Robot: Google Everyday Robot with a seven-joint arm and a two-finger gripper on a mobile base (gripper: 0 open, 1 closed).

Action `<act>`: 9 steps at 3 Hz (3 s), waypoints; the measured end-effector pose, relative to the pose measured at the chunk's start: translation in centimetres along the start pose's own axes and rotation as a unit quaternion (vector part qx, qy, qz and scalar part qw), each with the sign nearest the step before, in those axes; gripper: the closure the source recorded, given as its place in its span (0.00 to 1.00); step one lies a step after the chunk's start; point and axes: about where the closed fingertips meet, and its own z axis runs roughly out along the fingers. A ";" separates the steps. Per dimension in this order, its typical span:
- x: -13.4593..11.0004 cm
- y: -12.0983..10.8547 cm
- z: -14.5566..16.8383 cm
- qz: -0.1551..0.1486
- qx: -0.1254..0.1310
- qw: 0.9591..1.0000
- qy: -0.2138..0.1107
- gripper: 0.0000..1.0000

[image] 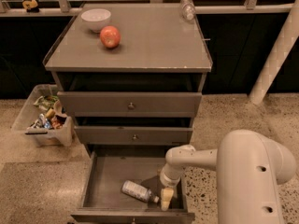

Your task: Pick blue plastic bottle from bottom drawer and place on counter

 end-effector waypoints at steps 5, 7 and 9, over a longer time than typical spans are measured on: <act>-4.5 -9.0 2.8 -0.039 0.129 0.990 -0.033 0.00; -8.8 -10.9 11.0 -0.031 0.135 0.987 -0.086 0.00; -8.8 -11.1 17.4 -0.037 0.144 0.982 -0.113 0.00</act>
Offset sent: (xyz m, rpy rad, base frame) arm 0.1394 0.0552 -0.0008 -0.0200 -0.3773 0.0314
